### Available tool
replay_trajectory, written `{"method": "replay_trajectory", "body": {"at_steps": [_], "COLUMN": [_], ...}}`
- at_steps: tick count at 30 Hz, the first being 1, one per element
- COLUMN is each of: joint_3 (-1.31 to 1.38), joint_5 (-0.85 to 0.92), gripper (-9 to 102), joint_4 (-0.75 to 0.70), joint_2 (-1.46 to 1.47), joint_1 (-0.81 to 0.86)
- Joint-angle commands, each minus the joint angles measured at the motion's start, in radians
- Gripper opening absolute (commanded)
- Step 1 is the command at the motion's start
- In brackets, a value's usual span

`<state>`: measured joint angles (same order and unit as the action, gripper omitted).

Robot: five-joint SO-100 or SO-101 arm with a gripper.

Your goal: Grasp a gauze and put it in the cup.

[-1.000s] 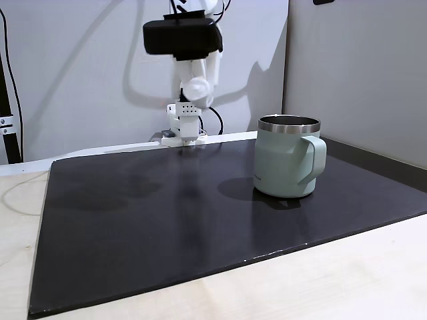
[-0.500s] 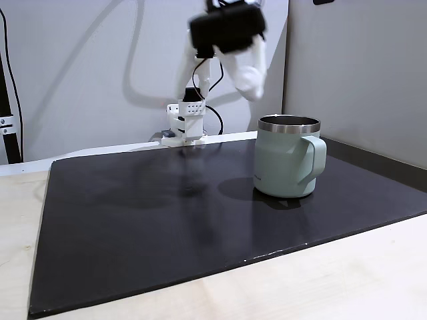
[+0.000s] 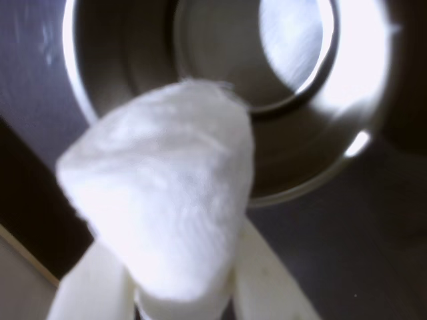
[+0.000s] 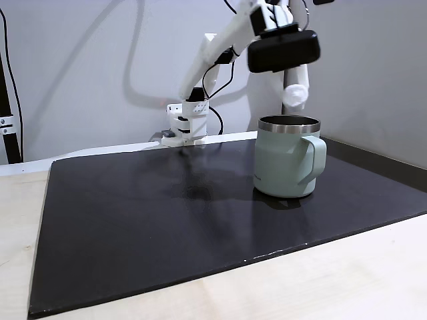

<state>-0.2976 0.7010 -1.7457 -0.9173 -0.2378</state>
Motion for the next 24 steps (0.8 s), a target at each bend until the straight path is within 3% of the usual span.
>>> {"method": "replay_trajectory", "body": {"at_steps": [1, 16, 20, 24], "joint_3": [0.060, 0.074, 0.091, 0.094], "joint_5": [-0.006, 0.015, 0.008, 0.005], "gripper": [0, 1, 26, 41], "joint_4": [0.002, 0.000, 0.000, 0.000], "joint_2": [-0.009, 0.002, 0.002, 0.003], "joint_1": [-0.005, 0.054, 0.054, 0.055]}}
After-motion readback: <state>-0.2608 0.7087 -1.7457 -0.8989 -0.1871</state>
